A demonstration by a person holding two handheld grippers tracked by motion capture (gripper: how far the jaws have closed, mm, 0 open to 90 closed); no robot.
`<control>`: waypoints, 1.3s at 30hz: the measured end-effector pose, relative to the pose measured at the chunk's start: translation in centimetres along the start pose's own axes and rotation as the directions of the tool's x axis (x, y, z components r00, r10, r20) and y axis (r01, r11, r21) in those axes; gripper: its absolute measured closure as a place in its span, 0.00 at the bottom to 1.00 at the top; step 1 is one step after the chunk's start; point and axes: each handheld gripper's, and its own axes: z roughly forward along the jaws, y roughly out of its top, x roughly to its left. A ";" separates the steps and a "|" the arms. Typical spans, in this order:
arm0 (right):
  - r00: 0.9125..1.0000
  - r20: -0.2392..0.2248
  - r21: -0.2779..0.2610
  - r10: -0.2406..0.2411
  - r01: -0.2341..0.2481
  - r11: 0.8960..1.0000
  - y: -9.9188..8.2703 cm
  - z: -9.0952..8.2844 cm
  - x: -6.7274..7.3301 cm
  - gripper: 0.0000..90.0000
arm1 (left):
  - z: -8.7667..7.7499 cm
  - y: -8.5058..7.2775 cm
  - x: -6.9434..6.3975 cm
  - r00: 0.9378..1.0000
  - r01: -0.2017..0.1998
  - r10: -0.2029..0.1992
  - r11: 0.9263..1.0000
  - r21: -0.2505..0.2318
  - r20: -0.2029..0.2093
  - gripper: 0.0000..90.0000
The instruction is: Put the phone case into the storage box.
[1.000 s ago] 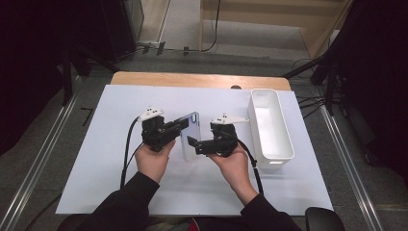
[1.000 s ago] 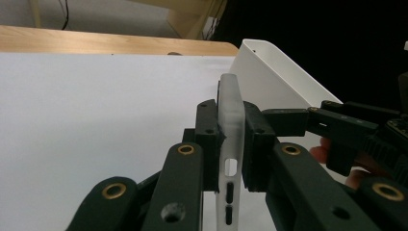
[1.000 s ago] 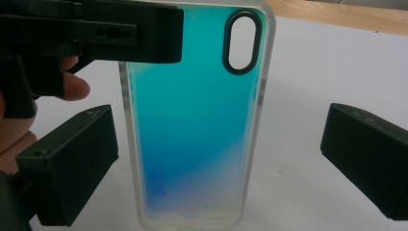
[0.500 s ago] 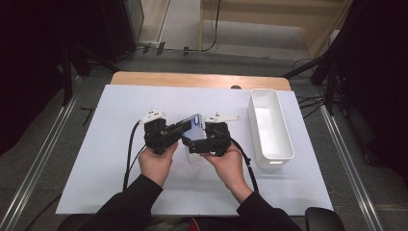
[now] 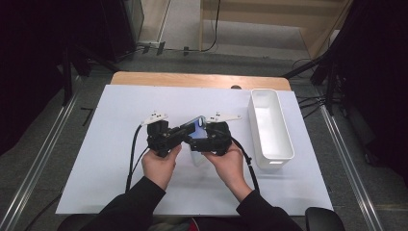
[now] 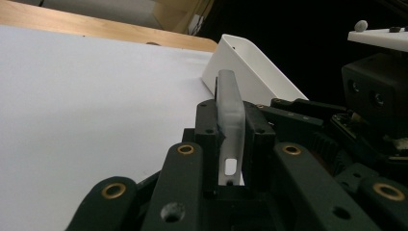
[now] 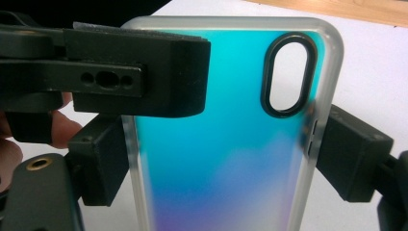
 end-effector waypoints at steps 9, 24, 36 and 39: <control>1.000 -0.007 0.022 -0.007 0.007 1.000 0.2 -0.1 -0.3 0.16 | 0.1 0.5 0.5 0.997 0.030 -0.032 0.999 0.029 0.065 0.74; 0.999 -0.050 0.072 -0.015 0.018 0.997 0.0 -0.9 -0.8 0.16 | -0.7 2.3 1.7 0.993 0.002 -0.013 0.995 0.098 0.115 0.36; 0.992 -0.121 0.137 -0.030 0.047 0.990 -0.4 -1.9 -1.6 0.16 | -2.2 3.3 3.5 0.990 -0.023 -0.003 0.982 0.188 0.138 0.28; 0.991 -0.127 0.140 -0.039 0.057 0.989 -0.4 -2.2 -1.6 0.16 | -2.7 3.3 4.0 0.991 -0.033 0.006 0.980 0.196 0.135 0.29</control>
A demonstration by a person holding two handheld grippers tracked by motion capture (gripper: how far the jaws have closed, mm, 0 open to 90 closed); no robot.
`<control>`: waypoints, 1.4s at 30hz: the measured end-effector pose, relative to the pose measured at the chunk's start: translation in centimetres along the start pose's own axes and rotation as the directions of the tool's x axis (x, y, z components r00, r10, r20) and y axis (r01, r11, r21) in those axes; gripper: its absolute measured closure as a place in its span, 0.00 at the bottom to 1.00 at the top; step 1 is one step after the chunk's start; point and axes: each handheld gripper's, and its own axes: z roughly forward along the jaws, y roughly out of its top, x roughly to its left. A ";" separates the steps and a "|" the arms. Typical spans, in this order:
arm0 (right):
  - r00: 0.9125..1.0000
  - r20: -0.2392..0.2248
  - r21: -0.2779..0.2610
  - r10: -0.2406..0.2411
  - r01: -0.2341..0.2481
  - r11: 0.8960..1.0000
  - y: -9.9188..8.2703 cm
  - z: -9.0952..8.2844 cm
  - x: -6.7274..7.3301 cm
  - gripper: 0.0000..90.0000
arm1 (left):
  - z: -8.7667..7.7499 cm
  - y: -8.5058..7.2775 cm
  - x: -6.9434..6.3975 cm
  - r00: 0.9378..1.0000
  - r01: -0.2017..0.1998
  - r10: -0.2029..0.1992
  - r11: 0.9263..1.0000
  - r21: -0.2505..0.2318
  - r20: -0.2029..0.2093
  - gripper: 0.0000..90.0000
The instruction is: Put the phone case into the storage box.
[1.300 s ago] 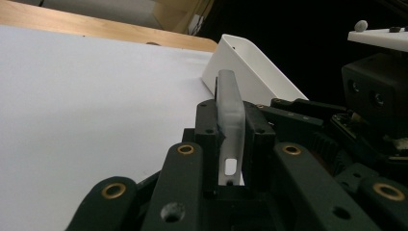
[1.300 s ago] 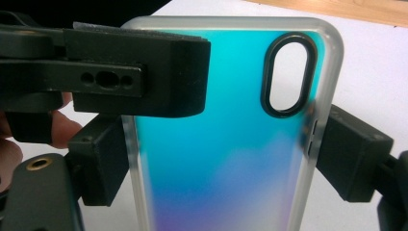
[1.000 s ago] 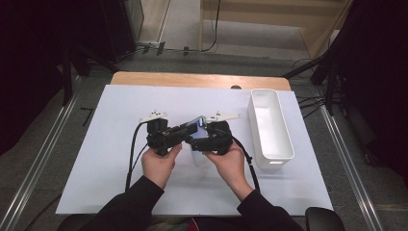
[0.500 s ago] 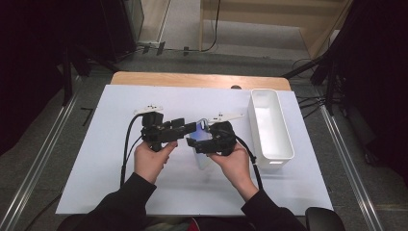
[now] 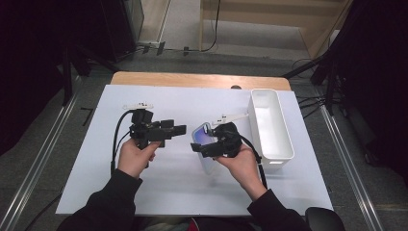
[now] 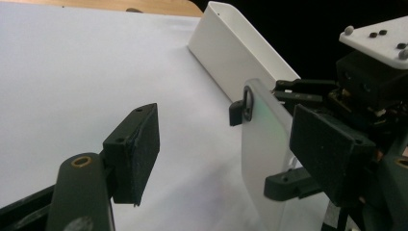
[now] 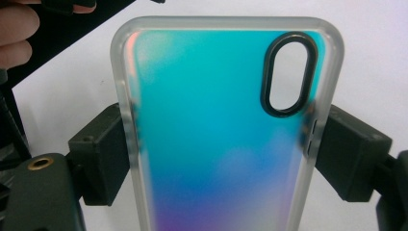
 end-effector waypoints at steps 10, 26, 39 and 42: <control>0.999 -0.040 0.005 -0.032 0.032 0.999 -0.1 -0.7 -0.1 0.16 | -0.9 -0.7 1.1 0.998 -0.020 0.017 0.999 0.048 0.062 0.29; 0.997 -0.075 -0.001 -0.025 0.025 1.000 -0.2 -2.1 -1.1 0.16 | -1.9 -3.0 2.3 0.993 -0.113 0.111 0.991 0.078 0.033 0.29; 0.997 -0.068 -0.019 -0.043 0.042 0.999 -0.5 -3.9 -1.9 0.16 | -2.9 -5.2 2.6 0.983 -0.184 0.180 0.975 0.124 0.041 0.29; 0.997 -0.063 -0.024 -0.043 0.041 0.999 -0.5 -4.1 -2.0 0.16 | -3.3 -5.7 3.1 0.984 -0.175 0.171 0.975 0.137 0.042 0.29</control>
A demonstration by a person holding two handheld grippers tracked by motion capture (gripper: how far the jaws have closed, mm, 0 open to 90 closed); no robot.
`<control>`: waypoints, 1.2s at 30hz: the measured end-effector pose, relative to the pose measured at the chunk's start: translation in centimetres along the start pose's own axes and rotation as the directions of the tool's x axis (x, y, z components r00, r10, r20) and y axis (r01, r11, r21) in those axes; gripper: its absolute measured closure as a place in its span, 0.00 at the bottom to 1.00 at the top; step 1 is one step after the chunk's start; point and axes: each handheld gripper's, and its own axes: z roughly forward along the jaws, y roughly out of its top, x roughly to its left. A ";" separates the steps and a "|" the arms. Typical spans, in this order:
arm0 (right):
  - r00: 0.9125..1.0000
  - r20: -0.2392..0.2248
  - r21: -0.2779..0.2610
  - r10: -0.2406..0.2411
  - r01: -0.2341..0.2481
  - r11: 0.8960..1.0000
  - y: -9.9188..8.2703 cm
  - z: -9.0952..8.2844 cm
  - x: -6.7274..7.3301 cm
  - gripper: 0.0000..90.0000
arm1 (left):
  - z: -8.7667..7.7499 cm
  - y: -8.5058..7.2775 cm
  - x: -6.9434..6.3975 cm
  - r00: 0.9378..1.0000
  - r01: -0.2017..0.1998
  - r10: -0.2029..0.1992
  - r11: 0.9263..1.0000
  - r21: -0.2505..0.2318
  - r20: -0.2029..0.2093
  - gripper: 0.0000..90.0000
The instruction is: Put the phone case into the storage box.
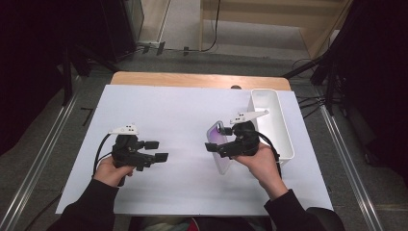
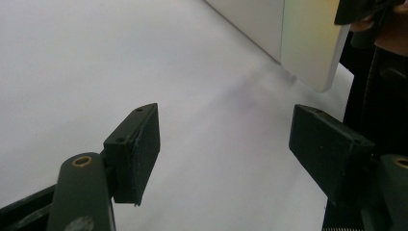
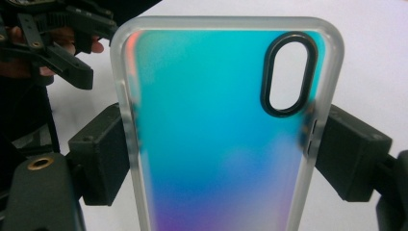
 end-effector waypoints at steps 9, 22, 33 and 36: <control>1.000 0.007 -0.003 0.000 0.000 1.000 0.1 -0.3 -0.2 0.16 | -0.8 -1.5 0.5 1.000 -0.027 0.028 0.999 0.036 -0.014 0.29; 1.000 -0.003 0.006 -0.009 0.009 1.000 0.9 -1.7 -0.7 0.16 | -1.6 -2.8 1.1 1.000 -0.027 0.028 0.998 0.057 -0.011 0.28; 1.000 -0.004 0.012 -0.008 0.008 1.000 1.8 -3.6 -1.0 0.17 | -1.7 -2.8 1.2 1.000 -0.026 0.027 0.997 0.068 -0.014 0.28; 1.000 -0.004 0.021 -0.001 0.001 1.000 1.8 -3.8 -1.2 0.17 | -1.6 -2.9 1.1 0.999 -0.025 0.026 0.997 0.069 -0.018 0.28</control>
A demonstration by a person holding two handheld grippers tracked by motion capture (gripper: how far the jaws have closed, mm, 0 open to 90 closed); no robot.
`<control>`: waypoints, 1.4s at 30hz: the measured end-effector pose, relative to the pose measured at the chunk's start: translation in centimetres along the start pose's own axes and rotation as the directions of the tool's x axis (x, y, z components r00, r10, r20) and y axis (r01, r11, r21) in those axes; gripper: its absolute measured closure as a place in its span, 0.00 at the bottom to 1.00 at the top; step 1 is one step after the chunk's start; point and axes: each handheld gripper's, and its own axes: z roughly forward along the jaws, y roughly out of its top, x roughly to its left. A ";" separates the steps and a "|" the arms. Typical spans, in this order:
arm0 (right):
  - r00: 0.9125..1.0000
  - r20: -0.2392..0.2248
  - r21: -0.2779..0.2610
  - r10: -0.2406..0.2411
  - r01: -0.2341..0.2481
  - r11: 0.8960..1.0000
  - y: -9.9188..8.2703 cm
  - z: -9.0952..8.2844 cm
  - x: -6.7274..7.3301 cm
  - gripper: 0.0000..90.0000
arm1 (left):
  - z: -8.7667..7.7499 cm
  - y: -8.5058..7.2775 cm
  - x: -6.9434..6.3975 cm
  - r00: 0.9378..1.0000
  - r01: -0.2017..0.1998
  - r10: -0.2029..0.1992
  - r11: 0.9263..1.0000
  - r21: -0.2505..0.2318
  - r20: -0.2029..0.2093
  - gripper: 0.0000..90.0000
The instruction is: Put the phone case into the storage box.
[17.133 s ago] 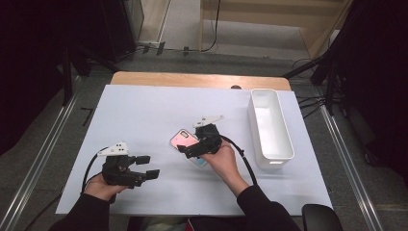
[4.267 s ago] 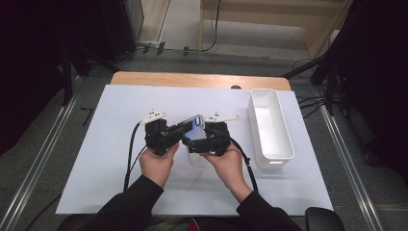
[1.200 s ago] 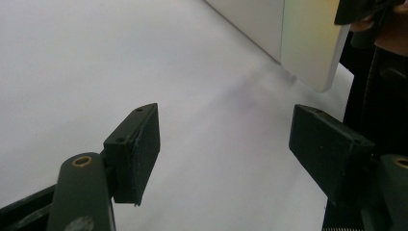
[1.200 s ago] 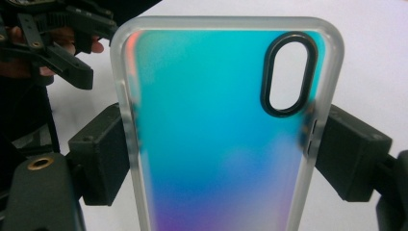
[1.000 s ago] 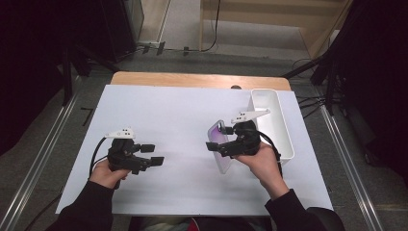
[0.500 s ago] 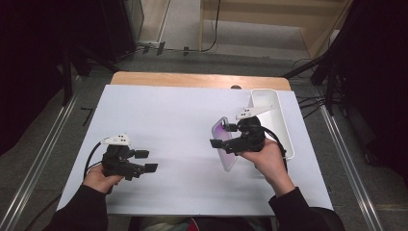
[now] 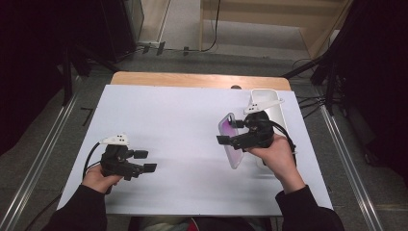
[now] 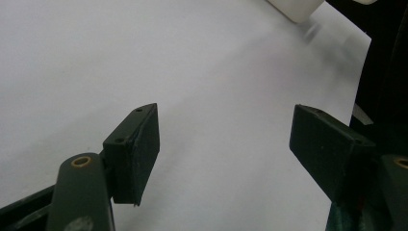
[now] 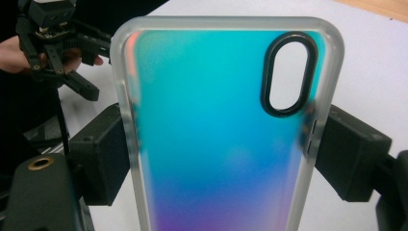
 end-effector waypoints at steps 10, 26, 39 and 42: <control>1.000 0.005 0.015 0.007 -0.008 1.000 0.5 -1.4 -0.7 0.16 | -0.2 -0.1 0.0 1.000 0.006 -0.006 1.000 -0.004 0.005 0.28; 0.996 0.068 -0.023 0.063 -0.062 0.998 0.4 -3.4 -2.4 0.17 | -0.2 0.0 0.2 1.000 0.008 -0.008 1.000 -0.008 0.008 0.28; 0.988 0.119 -0.076 0.103 -0.095 0.993 0.4 -5.5 -3.8 0.17 | -0.5 0.0 0.0 1.000 0.019 -0.019 0.999 -0.042 0.008 0.28; 0.984 0.137 -0.087 0.112 -0.100 0.991 0.5 -5.8 -4.2 0.17 | -0.5 0.0 0.1 1.000 0.017 -0.017 0.999 -0.039 0.000 0.28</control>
